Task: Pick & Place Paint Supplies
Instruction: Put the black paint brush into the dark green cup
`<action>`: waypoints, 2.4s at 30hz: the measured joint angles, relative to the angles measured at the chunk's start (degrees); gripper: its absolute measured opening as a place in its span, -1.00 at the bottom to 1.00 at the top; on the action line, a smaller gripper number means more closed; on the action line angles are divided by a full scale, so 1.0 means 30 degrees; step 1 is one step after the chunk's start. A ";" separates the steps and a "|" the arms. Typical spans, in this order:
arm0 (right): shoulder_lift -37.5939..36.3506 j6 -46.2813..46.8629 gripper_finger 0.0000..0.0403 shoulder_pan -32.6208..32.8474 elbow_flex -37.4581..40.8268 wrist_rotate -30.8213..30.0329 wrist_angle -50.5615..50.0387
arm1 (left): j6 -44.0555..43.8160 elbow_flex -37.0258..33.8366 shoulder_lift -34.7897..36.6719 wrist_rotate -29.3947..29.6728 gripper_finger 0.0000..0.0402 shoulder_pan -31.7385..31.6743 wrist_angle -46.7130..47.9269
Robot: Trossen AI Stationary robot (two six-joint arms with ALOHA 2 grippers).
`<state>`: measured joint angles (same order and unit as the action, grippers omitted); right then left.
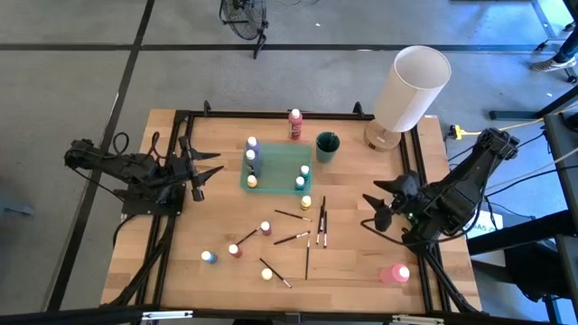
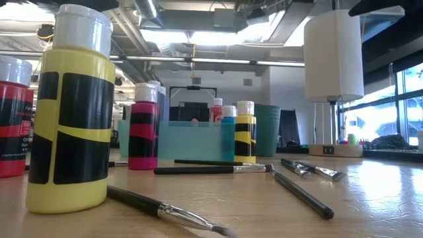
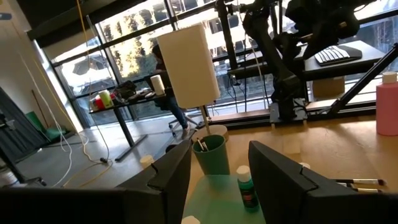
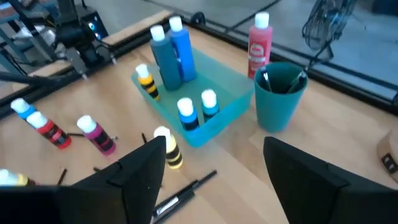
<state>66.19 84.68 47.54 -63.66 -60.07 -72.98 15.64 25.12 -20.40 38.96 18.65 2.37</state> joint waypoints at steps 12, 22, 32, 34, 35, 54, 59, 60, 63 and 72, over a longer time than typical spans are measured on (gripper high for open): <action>0.0655 -0.2518 0.36 -0.1612 0.0000 0.2708 0.1247 | -0.0009 0.0000 0.0000 0.0159 -0.22 0.0002 -0.0114; 0.1853 -0.3137 0.36 -0.3867 0.0000 0.7500 0.2000 | -0.0453 0.0000 0.0000 0.0342 -0.22 0.0002 -0.0149; 0.3962 -0.3011 0.36 -0.6522 0.0000 1.2748 0.3667 | -0.0962 0.0000 0.0003 0.0666 -0.22 0.0002 -0.0224; 0.4424 -0.2659 0.36 -0.6995 0.0000 1.3967 0.4028 | -0.0962 0.0000 0.0007 0.0670 -0.22 -0.0005 0.0007; 0.4674 -0.2480 0.36 -0.7167 0.0000 1.4565 0.4105 | -0.0962 0.0000 0.0000 0.0678 -0.22 0.0002 0.0146; 0.8785 -0.3741 0.36 -0.7866 -0.2193 1.7762 0.5748 | 0.0189 0.0000 0.0007 0.0670 -0.22 0.0002 0.0153; 0.9977 -0.2103 0.36 -0.7873 -0.2193 1.7771 0.5122 | 0.0029 0.0000 0.0007 0.0663 -0.22 0.0002 0.0297; 1.0178 -0.1792 0.36 -0.7881 -0.2193 1.7835 0.5210 | 0.0029 0.0000 0.0004 0.0663 -0.22 -0.0001 0.0315; 1.0760 -0.1220 0.36 -0.7847 -0.2193 1.8024 0.6041 | -0.0007 0.0000 0.0007 0.0663 -0.22 -0.0004 0.0351; 1.2139 0.0418 0.35 -0.7683 -0.2208 1.8985 0.7730 | -0.0015 0.0000 0.0000 0.0656 -0.22 0.0000 0.0335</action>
<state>102.61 85.93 24.49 -70.28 -3.12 -49.79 15.59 25.12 -20.40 40.93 18.65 3.38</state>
